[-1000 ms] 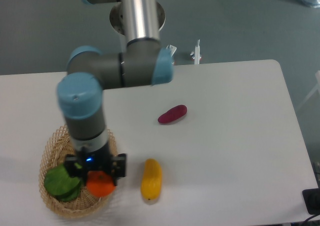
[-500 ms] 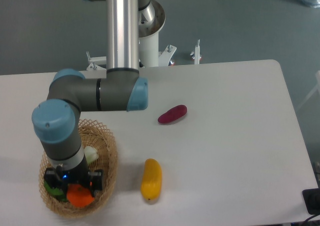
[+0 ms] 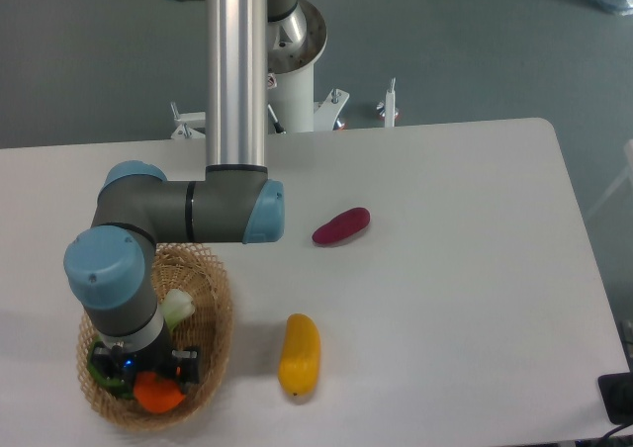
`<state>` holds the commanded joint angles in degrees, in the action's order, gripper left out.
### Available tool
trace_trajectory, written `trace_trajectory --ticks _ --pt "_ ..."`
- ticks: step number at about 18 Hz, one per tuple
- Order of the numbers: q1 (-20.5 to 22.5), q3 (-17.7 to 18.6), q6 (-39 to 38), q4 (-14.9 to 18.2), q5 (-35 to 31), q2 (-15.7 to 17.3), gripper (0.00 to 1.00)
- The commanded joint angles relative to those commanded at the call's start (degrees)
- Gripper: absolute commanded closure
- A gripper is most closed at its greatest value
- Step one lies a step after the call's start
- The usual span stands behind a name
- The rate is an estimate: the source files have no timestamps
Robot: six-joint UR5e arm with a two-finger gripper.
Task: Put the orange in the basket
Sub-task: 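Open the gripper to release the orange beside the bok choy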
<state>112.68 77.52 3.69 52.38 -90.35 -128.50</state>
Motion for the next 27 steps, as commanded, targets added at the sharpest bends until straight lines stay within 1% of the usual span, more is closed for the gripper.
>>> trace_trajectory --ticks 2,5,6,7,9,12,19,27 --pt "-0.26 0.09 0.0 -0.09 0.0 0.0 0.36" --pt "-0.26 0.35 0.0 -0.09 0.0 -0.09 0.36" --pt "-0.26 0.35 0.0 0.0 0.0 -0.09 0.34" --pt "-0.26 0.35 0.0 -0.09 0.0 -0.09 0.3" --pt "-0.35 0.35 0.0 -0.09 0.09 -0.09 0.27" --pt "-0.35 0.35 0.35 -0.18 0.0 0.0 0.16" --pt "-0.26 -0.18 0.62 -0.09 -0.09 0.61 0.03" --pt "-0.26 -0.61 0.79 0.18 -1.85 2.55 0.01"
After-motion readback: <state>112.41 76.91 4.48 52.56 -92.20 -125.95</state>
